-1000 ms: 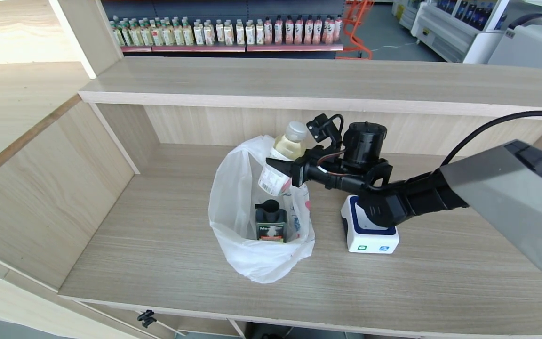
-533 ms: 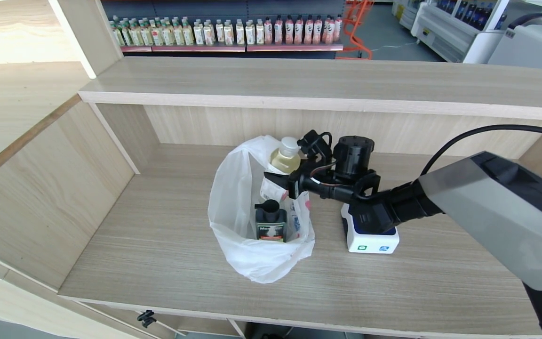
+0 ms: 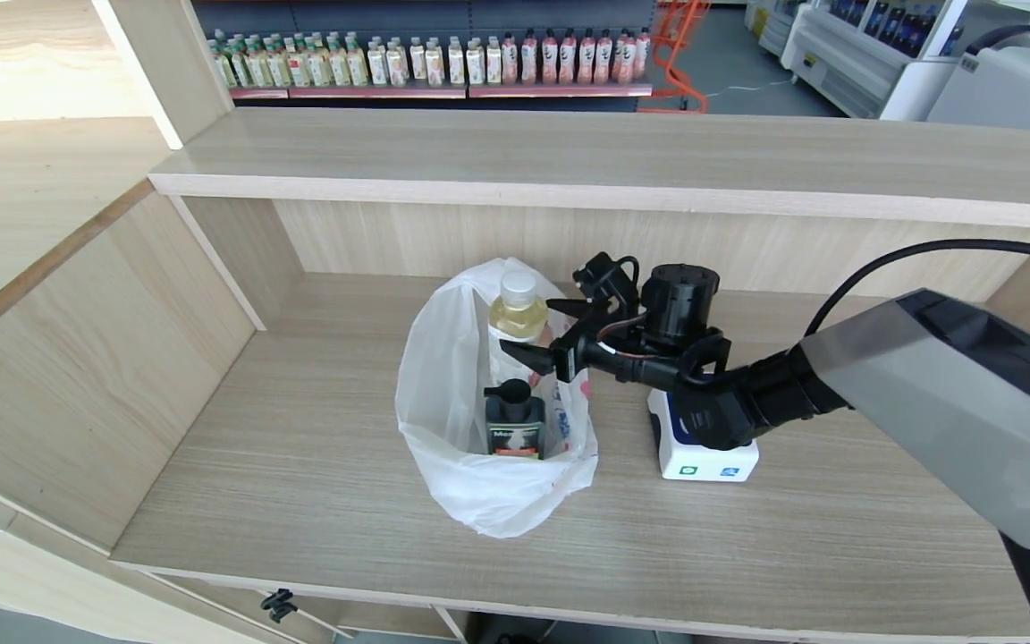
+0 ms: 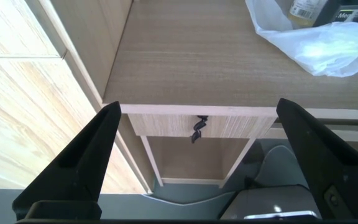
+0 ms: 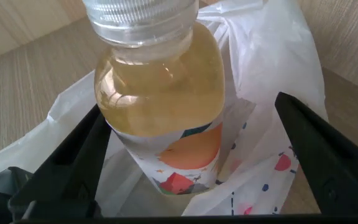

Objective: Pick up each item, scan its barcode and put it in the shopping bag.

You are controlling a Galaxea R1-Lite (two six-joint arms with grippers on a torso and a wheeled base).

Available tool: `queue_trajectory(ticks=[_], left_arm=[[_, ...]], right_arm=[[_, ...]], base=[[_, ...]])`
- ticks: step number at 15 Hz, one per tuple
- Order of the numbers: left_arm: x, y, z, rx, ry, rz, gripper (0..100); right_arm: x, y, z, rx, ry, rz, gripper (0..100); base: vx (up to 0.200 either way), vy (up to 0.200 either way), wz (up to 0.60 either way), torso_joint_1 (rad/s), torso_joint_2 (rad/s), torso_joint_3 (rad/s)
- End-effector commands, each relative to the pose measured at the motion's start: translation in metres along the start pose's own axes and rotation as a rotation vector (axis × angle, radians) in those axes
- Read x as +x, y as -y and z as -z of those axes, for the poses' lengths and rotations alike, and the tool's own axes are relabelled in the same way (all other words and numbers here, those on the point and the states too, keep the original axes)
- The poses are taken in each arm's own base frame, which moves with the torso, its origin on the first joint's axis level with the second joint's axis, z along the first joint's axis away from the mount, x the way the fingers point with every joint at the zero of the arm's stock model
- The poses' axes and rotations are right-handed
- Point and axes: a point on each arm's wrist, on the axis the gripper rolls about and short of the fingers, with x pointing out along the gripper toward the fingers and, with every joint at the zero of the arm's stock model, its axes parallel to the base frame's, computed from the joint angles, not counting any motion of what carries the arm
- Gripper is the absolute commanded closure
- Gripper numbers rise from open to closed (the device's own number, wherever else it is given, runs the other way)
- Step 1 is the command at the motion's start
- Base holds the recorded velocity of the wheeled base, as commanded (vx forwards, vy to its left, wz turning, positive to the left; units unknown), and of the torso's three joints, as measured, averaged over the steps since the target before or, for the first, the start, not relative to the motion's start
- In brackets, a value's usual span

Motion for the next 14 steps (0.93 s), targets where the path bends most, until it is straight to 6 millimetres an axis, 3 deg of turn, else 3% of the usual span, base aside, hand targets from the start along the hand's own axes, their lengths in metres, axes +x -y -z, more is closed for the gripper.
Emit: queue_trajectory(ticks=[1,5,7,8,9,11,14], left_arm=[[0.0,0.0,0.0,0.0,0.0,0.0,0],[0.0,0.0,0.0,0.0,0.0,0.0,0],[0.0,0.0,0.0,0.0,0.0,0.0,0],[0.0,0.0,0.0,0.0,0.0,0.0,0],[0.0,0.0,0.0,0.0,0.0,0.0,0],[0.0,0.0,0.0,0.0,0.0,0.0,0],[0.0,0.0,0.0,0.0,0.0,0.0,0]], right_arm=[[-0.033,0.0,-0.045,0.086,0.046,0.021,0],[-0.124,-0.019,-0.104,0.209,0.08,0.067,0],[-0.175,-0.031,-0.119,0.237,0.078,0.109,0],[-0.19,-0.035,-0.121,0.239,0.079,0.125,0],[-0.228,-0.048,-0.123,0.229,0.088,0.17,0],[-0.277,-0.08,-0.111,0.235,0.071,0.211,0],[-0.356,-0.134,-0.06,0.2,-0.064,0.45,0]], base=[[0.0,0.0,0.0,0.0,0.0,0.0],[0.0,0.0,0.0,0.0,0.0,0.0],[0.0,0.0,0.0,0.0,0.0,0.0],[0.0,0.0,0.0,0.0,0.0,0.0],[0.0,0.0,0.0,0.0,0.0,0.0],[0.0,0.0,0.0,0.0,0.0,0.0],[0.0,0.0,0.0,0.0,0.0,0.0]])
